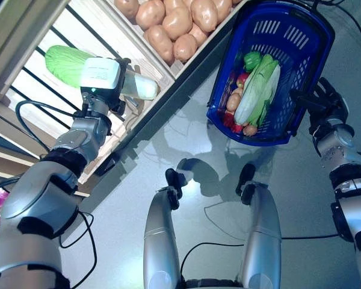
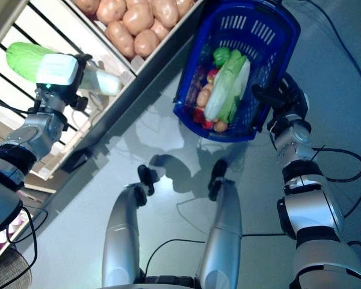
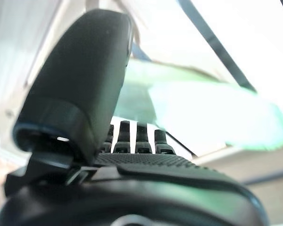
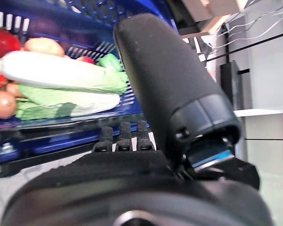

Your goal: Put vegetables into the basket

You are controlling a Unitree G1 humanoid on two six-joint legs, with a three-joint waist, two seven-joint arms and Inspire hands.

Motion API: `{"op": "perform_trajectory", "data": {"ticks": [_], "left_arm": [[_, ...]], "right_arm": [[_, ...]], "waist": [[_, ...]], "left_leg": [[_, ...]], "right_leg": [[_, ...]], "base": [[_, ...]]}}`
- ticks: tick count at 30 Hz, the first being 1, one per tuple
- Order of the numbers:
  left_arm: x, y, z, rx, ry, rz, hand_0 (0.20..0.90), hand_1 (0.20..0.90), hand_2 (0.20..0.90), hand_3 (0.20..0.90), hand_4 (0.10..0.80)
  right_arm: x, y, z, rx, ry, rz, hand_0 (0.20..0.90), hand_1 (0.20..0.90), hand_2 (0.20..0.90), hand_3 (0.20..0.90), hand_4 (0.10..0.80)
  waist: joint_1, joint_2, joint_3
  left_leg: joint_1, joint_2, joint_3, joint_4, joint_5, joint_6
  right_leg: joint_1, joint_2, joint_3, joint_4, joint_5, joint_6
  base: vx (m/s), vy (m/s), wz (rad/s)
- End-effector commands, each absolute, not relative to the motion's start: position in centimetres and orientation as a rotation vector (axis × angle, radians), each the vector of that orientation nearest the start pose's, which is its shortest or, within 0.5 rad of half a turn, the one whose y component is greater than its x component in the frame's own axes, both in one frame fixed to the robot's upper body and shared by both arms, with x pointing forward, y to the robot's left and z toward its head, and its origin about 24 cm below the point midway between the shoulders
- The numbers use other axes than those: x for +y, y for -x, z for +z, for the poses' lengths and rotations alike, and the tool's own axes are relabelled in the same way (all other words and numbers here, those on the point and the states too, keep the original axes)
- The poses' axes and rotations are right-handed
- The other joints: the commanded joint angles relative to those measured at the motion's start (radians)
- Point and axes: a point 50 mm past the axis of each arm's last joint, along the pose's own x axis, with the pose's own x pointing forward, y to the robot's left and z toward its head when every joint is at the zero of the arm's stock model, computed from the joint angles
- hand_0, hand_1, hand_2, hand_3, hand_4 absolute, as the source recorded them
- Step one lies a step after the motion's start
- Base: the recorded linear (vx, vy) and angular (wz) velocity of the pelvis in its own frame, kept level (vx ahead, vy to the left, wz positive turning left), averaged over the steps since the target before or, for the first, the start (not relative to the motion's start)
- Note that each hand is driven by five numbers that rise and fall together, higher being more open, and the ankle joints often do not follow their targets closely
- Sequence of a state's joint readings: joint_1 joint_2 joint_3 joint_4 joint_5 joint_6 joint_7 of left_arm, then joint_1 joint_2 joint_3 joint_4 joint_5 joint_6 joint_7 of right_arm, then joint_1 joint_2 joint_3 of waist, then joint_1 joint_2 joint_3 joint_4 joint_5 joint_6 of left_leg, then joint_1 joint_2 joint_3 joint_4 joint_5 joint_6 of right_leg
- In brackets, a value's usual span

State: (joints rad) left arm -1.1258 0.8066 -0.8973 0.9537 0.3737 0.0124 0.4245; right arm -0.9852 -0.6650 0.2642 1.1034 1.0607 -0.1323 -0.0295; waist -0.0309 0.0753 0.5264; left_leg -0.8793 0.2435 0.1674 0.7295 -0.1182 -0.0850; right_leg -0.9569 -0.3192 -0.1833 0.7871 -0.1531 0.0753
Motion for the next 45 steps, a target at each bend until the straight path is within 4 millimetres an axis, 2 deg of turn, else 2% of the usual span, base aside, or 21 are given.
{"op": "perform_trajectory", "data": {"ticks": [1, 11, 16, 21, 22, 23, 34, 37, 45], "left_arm": [[27.4, -39.3, 28.0, -0.334, -1.606, 0.498, 0.900, 0.900, 0.900, 0.900, 0.800], [25.6, -39.9, 28.9, -0.378, -1.656, 0.466, 0.900, 0.900, 0.900, 0.900, 0.800], [25.7, -40.0, 29.8, -0.345, -1.674, 0.511, 0.900, 0.900, 0.900, 0.900, 0.800], [26.6, -39.9, 31.2, -0.254, -1.668, 0.599, 0.900, 0.900, 0.900, 0.900, 0.800], [27.0, -39.8, 31.5, -0.236, -1.655, 0.643, 0.324, 0.324, 0.324, 0.324, 0.416], [27.1, -39.7, 31.6, -0.234, -1.653, 0.652, 0.300, 0.300, 0.300, 0.300, 0.400], [28.6, -39.2, 31.8, -0.198, -1.650, 0.754, 0.300, 0.300, 0.300, 0.300, 0.400], [28.8, -39.1, 31.5, -0.199, -1.650, 0.746, 0.300, 0.300, 0.300, 0.300, 0.400], [29.2, -38.9, 30.0, -0.266, -1.639, 0.658, 0.300, 0.300, 0.300, 0.300, 0.400]], "right_arm": [[-31.5, -38.0, 22.8, -0.337, -0.321, -0.271, 0.900, 0.900, 0.900, 0.900, 0.800], [-30.3, -38.6, 23.9, -0.363, -0.353, -0.231, 0.900, 0.900, 0.900, 0.900, 0.800], [-29.5, -38.8, 25.3, -0.413, -0.357, -0.193, 0.900, 0.900, 0.900, 0.900, 0.800], [-28.8, -38.7, 27.0, -0.481, -0.378, -0.173, 0.900, 0.900, 0.900, 0.900, 0.800], [-28.7, -38.6, 27.3, -0.496, -0.396, -0.176, 0.900, 0.900, 0.900, 0.900, 0.800], [-28.6, -38.6, 27.4, -0.501, -0.404, -0.178, 0.900, 0.900, 0.900, 0.900, 0.800], [-29.1, -38.2, 27.0, -0.547, -0.488, -0.202, 0.900, 0.900, 0.900, 0.900, 0.800], [-29.3, -38.1, 26.4, -0.544, -0.490, -0.202, 0.900, 0.900, 0.900, 0.900, 0.800], [-29.2, -38.1, 23.3, -0.467, -0.481, -0.150, 0.900, 0.900, 0.900, 0.900, 0.800]], "waist": [[-0.004, -0.019, -0.006], [-0.009, -0.032, -0.006], [-0.015, -0.042, -0.006], [-0.025, -0.058, -0.006], [-0.026, -0.062, -0.006], [-0.027, -0.064, -0.006], [-0.023, -0.074, -0.006], [-0.022, -0.072, -0.006], [-0.021, -0.058, -0.006]], "left_leg": [[0.024, 0.042, -0.048, -0.044, -0.035, -0.086], [-0.078, 0.047, -0.051, 0.010, -0.053, -0.077], [-0.141, 0.049, -0.061, 0.045, -0.060, -0.073], [-0.211, 0.053, -0.071, 0.081, -0.066, -0.064], [-0.226, 0.053, -0.073, 0.086, -0.065, -0.060], [-0.230, 0.053, -0.074, 0.088, -0.066, -0.058], [-0.206, 0.053, -0.081, 0.090, -0.061, -0.052], [-0.172, 0.055, -0.078, 0.085, -0.059, -0.055], [0.033, 0.073, -0.048, 0.024, -0.040, -0.078]], "right_leg": [[0.049, -0.025, 0.048, -0.008, -0.007, 0.055], [-0.046, -0.025, 0.038, 0.025, 0.002, 0.060], [-0.102, -0.027, 0.038, 0.054, 0.002, 0.059], [-0.168, -0.029, 0.035, 0.085, 0.001, 0.056], [-0.183, -0.030, 0.032, 0.090, 0.003, 0.054], [-0.187, -0.030, 0.032, 0.094, 0.003, 0.054], [-0.158, -0.026, 0.016, 0.108, -0.008, 0.049], [-0.124, -0.021, 0.014, 0.106, -0.014, 0.049], [0.070, -0.015, 0.028, 0.062, -0.028, 0.053]], "base": [[-0.009, 0.023, -0.04], [-0.019, 0.024, -0.05], [-0.046, 0.023, -0.02], [-0.045, 0.013, -0.07], [-0.062, 0.002, -0.15], [-0.038, -0.007, -0.09], [-0.031, -0.020, -0.08], [-0.016, -0.014, 0.05], [-0.002, -0.006, -0.02]]}}
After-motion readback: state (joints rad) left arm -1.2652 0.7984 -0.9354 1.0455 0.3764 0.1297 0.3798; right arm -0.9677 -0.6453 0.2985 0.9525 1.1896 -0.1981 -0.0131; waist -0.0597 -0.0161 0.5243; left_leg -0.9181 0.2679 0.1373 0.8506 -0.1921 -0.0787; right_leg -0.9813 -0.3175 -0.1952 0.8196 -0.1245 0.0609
